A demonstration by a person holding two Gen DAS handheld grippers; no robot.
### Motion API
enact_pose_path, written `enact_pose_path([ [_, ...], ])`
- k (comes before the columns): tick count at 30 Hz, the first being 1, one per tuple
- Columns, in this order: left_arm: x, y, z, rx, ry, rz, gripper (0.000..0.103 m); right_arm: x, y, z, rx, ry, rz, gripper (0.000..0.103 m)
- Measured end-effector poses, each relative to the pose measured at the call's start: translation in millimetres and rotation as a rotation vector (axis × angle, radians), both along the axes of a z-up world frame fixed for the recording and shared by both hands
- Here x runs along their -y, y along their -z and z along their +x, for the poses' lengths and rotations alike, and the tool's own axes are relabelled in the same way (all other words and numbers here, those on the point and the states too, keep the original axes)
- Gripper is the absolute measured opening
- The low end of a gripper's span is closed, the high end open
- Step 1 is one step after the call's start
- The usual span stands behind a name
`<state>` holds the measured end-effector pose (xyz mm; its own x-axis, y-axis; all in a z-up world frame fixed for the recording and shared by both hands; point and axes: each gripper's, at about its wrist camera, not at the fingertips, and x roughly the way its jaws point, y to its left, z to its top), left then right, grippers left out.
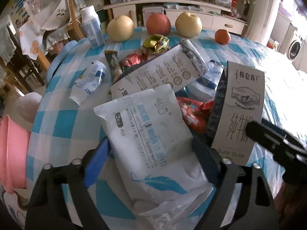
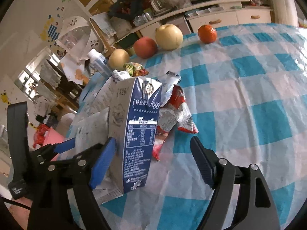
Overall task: Collect trash
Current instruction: 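Grasp the white wet-wipe packet with the left tool while the right tool grasps the milk carton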
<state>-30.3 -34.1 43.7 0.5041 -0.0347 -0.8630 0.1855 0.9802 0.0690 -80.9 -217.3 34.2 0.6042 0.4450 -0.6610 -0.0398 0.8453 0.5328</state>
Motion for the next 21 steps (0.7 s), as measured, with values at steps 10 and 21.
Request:
enact_pose_path([
  [10, -15.9, -17.7, -3.4, -0.002, 0.016, -0.060, 0.050, -24.8, 11.5, 14.2, -0.042, -0.078, 0.081, 0.079],
  [21, -52.8, -51.6, -29.9, 0.078, 0.040, -0.123, 0.048, -43.8, 11.9, 20.1, -0.039, -0.095, 0.017, 0.060],
])
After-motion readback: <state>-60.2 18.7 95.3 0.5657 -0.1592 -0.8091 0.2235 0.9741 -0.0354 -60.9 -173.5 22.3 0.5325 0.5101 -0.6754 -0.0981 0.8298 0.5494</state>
